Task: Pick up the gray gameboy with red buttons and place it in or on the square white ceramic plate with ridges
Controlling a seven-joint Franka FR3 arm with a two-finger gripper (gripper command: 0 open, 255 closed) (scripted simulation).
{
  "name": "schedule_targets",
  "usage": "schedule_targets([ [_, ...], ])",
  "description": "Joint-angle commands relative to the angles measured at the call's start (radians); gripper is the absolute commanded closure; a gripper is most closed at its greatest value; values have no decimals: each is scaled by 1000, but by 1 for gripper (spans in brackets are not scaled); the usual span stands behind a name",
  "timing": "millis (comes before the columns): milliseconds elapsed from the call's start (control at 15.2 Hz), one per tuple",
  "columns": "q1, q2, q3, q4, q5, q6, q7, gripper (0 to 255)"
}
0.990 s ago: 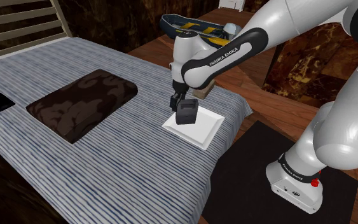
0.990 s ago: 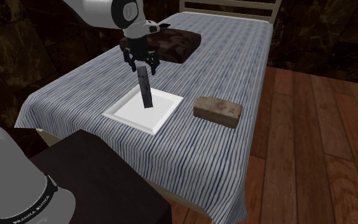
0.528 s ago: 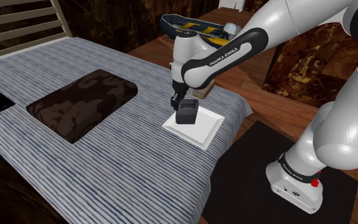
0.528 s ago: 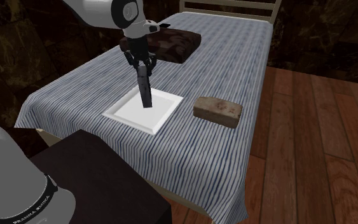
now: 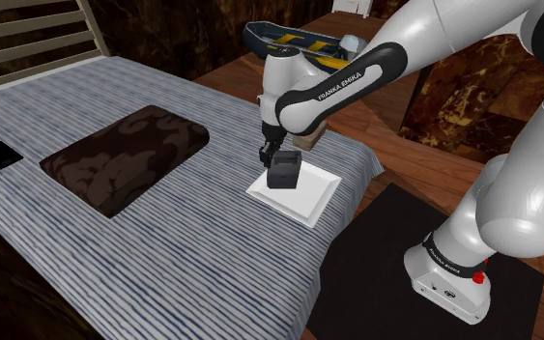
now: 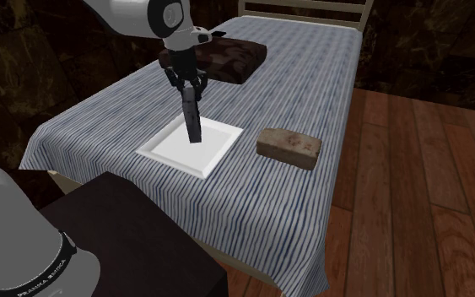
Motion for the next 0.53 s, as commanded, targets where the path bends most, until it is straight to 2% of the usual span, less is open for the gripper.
schedule_targets([
  [0,-1,-9,0,2,2,-14,-2,255],
  [462,-2,-64,1,37,13,-104,-11,255],
])
